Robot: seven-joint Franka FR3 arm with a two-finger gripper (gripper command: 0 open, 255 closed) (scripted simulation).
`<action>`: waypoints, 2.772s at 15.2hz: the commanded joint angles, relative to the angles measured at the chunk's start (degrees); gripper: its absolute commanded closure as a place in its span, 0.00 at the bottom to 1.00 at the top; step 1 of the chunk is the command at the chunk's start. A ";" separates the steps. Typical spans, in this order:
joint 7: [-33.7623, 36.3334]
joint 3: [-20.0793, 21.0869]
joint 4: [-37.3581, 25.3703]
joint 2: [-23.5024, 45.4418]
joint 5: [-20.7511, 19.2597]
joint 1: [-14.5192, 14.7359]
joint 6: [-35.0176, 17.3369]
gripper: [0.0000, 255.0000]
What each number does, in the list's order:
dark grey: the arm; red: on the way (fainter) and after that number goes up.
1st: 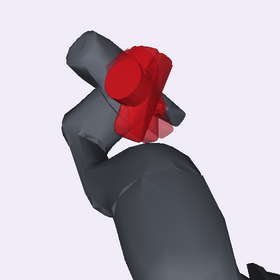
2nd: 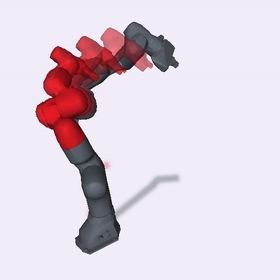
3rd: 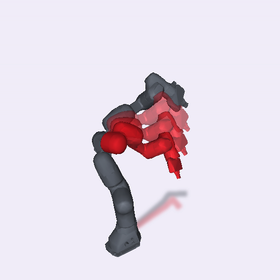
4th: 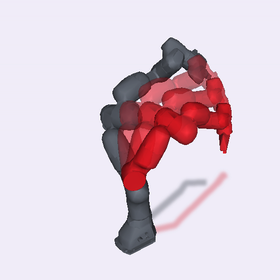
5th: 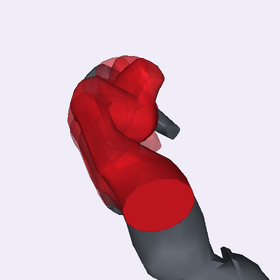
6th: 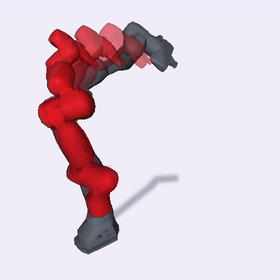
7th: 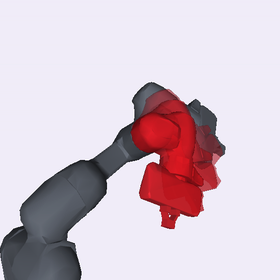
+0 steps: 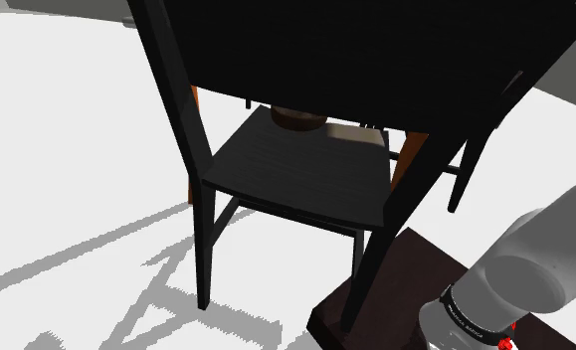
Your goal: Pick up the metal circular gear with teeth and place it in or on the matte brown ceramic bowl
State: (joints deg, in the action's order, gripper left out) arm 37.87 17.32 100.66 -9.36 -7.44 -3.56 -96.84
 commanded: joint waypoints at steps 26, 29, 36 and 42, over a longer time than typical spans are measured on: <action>-3.67 -2.57 -5.65 13.62 -3.65 -2.86 -8.14 1.00; -3.67 -2.46 -5.65 13.62 -3.66 -2.97 -8.14 1.00; -3.67 -2.59 -5.66 13.62 -3.65 -2.84 -8.14 0.00; -3.95 -2.82 -12.94 13.69 -3.48 -1.49 -0.86 0.00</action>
State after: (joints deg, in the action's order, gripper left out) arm 33.77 15.04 88.06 4.90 -0.92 -4.85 -90.29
